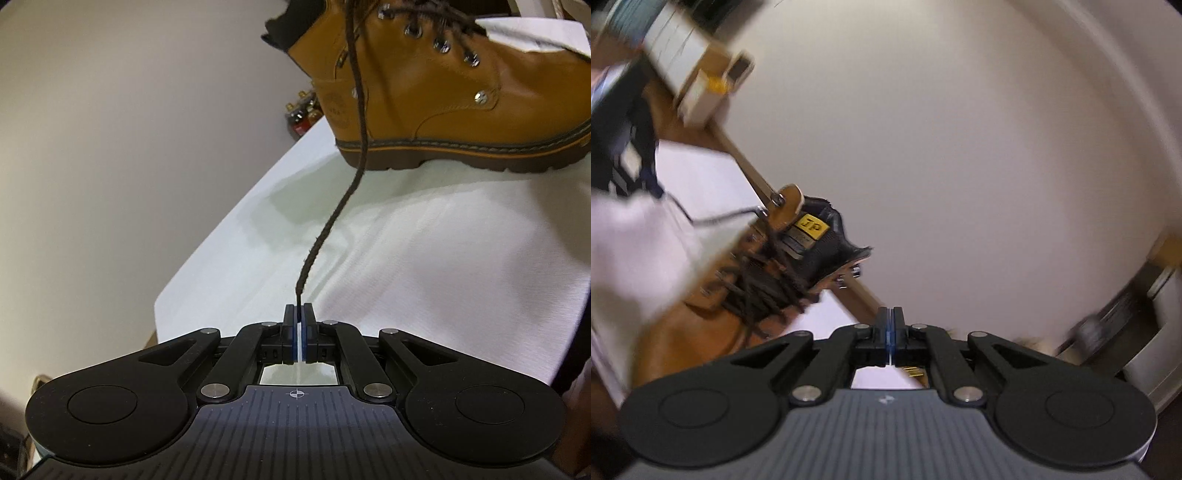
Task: Lace up shoes with both hands
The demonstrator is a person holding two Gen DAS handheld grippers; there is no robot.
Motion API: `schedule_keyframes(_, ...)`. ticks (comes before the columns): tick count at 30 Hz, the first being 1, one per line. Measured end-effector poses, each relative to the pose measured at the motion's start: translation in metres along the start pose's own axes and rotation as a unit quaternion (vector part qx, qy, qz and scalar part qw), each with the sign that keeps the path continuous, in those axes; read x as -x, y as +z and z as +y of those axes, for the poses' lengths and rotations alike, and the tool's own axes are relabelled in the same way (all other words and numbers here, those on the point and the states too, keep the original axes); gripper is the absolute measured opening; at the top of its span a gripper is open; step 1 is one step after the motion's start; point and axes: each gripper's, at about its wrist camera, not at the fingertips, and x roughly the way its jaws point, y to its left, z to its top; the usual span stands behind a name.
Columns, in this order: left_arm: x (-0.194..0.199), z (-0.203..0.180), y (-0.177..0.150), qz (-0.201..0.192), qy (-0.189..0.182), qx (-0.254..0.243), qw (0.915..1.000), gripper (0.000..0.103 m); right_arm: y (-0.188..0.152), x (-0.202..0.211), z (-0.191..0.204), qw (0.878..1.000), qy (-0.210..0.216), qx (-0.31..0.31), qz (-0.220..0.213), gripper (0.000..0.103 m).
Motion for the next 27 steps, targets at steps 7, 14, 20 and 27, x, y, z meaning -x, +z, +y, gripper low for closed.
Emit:
schedule_keyframes(7, 0.033, 0.009, -0.018, 0.008, 0.016, 0.023, 0.9996, 0.01, -0.045, 0.0, -0.03, 0.96, 0.15, -0.234, 0.041, 0.017)
schedule_keyframes(14, 0.101, -0.02, -0.002, -0.1, -0.04, -0.027, 0.9938, 0.011, -0.095, 0.011, 0.019, 0.955, 0.202, -0.202, 0.074, 0.017)
schedule_keyframes(20, 0.096, -0.053, 0.027, -0.131, -0.069, -0.085, 0.9854, 0.011, -0.126, 0.007, 0.06, 0.948, 0.213, -0.214, 0.098, 0.026)
schedule_keyframes(27, 0.08, -0.082, 0.051, -0.152, -0.089, -0.122, 0.9768, 0.011, -0.138, -0.006, 0.086, 0.95, 0.195, -0.232, 0.071, 0.025)
